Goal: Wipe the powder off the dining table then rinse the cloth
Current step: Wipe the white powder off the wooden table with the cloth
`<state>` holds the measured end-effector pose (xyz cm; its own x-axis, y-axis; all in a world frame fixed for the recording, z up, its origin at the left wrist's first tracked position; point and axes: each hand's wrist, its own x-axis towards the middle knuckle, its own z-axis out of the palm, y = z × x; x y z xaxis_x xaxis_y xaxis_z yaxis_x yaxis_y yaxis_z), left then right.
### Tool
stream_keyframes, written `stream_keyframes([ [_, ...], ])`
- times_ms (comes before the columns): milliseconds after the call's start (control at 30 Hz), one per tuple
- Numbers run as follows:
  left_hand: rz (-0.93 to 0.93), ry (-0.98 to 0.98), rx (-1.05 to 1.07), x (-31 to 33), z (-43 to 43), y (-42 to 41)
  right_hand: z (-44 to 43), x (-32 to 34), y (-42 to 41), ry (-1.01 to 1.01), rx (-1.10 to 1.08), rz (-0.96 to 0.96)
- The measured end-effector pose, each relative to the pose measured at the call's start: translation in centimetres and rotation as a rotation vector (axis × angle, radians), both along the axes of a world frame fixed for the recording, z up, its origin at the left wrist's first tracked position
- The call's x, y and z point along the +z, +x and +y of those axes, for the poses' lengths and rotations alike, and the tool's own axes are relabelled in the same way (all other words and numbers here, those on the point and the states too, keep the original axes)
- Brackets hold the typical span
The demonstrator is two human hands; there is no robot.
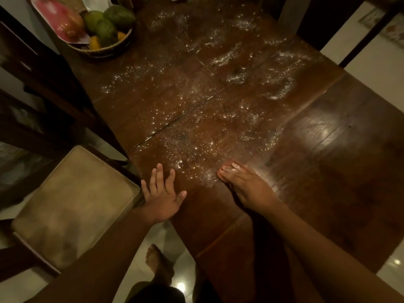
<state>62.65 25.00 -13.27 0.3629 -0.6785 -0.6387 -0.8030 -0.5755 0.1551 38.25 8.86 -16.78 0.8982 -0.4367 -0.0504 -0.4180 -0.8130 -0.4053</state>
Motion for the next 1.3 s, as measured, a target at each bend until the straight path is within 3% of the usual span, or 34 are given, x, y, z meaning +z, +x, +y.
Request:
stream_keyframes([
  [67,-0.007,0.007,0.003,0.0,-0.1,0.0,-3.0,0.1,-0.2,0.004,-0.086,0.076],
  [133,-0.011,0.020,0.000,-0.1,-0.1,0.0,-4.2,0.9,1.2,0.039,-0.325,0.031],
  [200,-0.020,0.022,0.004,-0.1,-0.1,0.0,-3.2,1.4,3.7,0.030,-0.392,-0.002],
  [367,0.014,0.014,0.020,-0.3,-0.1,0.1,-4.0,1.6,4.6,0.049,0.120,0.056],
  [400,0.037,0.009,0.025,-0.2,-0.1,0.2,-5.3,1.7,4.7,0.053,0.089,0.077],
  [500,0.051,-0.003,0.025,-0.2,0.0,0.2,-6.7,2.1,7.3,0.059,-0.296,0.037],
  [567,0.036,-0.005,0.018,-0.3,0.0,0.2,-4.8,2.4,10.4,0.022,-0.401,0.000],
  [600,0.034,-0.005,0.017,-0.4,0.0,0.2,-3.5,2.4,11.6,0.032,-0.350,-0.013],
  [700,0.025,-0.013,0.031,-0.7,0.1,0.2,-1.5,2.4,12.6,0.089,0.094,-0.003],
  [767,0.004,-0.020,0.043,-0.8,0.0,0.0,-3.5,2.9,11.9,0.126,0.182,0.037],
  [833,-0.015,-0.036,0.059,-1.1,0.0,-0.2,-6.0,2.7,11.7,0.154,0.011,0.035],
  [900,-0.039,-0.054,0.073,-1.5,0.2,-0.3,-7.3,2.7,12.5,0.156,-0.302,-0.017],
  [967,-0.067,-0.070,0.083,-2.0,0.3,-0.3,-6.9,2.6,14.9,0.109,-0.445,-0.033],
  [1033,-0.097,-0.057,0.069,-2.3,0.4,-0.3,-5.0,2.6,17.1,0.079,-0.373,-0.041],
  [1200,-0.076,-0.126,0.090,-1.9,0.3,-0.5,-3.0,1.9,16.1,0.130,0.264,-0.026],
  [1300,-0.049,-0.121,0.106,-1.3,0.2,-0.4,-6.4,2.1,13.1,0.182,0.241,0.018],
])
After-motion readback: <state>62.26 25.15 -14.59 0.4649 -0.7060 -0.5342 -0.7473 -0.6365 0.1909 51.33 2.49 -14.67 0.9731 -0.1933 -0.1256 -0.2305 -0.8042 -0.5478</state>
